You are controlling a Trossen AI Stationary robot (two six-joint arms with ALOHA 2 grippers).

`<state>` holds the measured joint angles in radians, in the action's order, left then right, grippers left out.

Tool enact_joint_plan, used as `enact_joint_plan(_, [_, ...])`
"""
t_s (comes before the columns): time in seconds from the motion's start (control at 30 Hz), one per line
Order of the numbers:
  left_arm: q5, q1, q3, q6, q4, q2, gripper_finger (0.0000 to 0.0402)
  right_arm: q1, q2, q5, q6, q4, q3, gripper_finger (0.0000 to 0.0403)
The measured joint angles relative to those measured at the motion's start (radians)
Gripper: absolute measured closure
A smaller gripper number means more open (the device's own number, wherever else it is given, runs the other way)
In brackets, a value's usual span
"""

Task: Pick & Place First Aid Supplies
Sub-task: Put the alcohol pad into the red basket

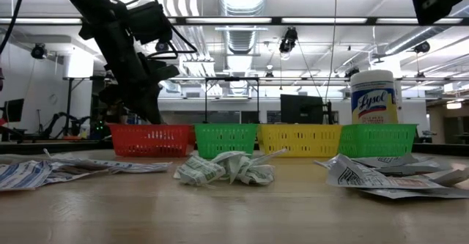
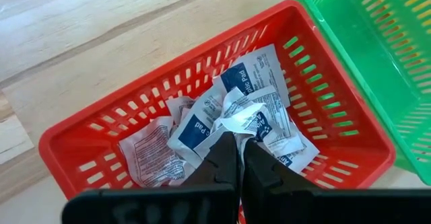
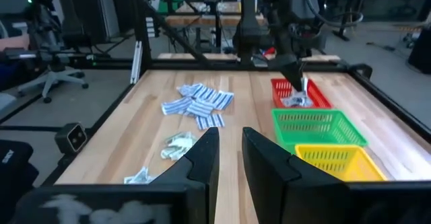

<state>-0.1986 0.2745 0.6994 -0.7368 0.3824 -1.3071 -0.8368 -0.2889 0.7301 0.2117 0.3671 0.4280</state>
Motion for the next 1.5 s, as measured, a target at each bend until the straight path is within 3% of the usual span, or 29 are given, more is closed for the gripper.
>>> enact_joint_plan(0.33, [-0.005,0.000,0.000,0.029,0.000,0.000,0.0386,0.000,0.001,0.003,-0.006,-0.009,-0.004,0.0342])
enact_joint_plan(0.67, [-0.003,0.001,0.013,0.049,0.012,0.001,0.0269,-0.001,0.001,0.003,-0.003,-0.009,-0.004,0.0342])
enact_joint_plan(0.83, [-0.006,0.013,0.086,0.058,0.189,0.024,0.0230,-0.001,0.001,0.003,0.009,-0.009,-0.004,0.0342])
enact_joint_plan(1.07, [-0.063,0.018,0.196,0.082,0.361,0.110,0.0223,-0.001,0.000,0.003,0.008,-0.008,-0.004,0.0342])
enact_joint_plan(1.33, [-0.064,-0.030,0.199,0.229,0.330,0.258,0.0223,-0.001,-0.003,0.000,0.007,-0.005,-0.004,0.0342])
enact_joint_plan(1.5, [-0.063,-0.119,0.123,0.337,0.194,0.354,0.0223,0.000,-0.018,-0.007,0.082,-0.005,-0.004,0.0342])
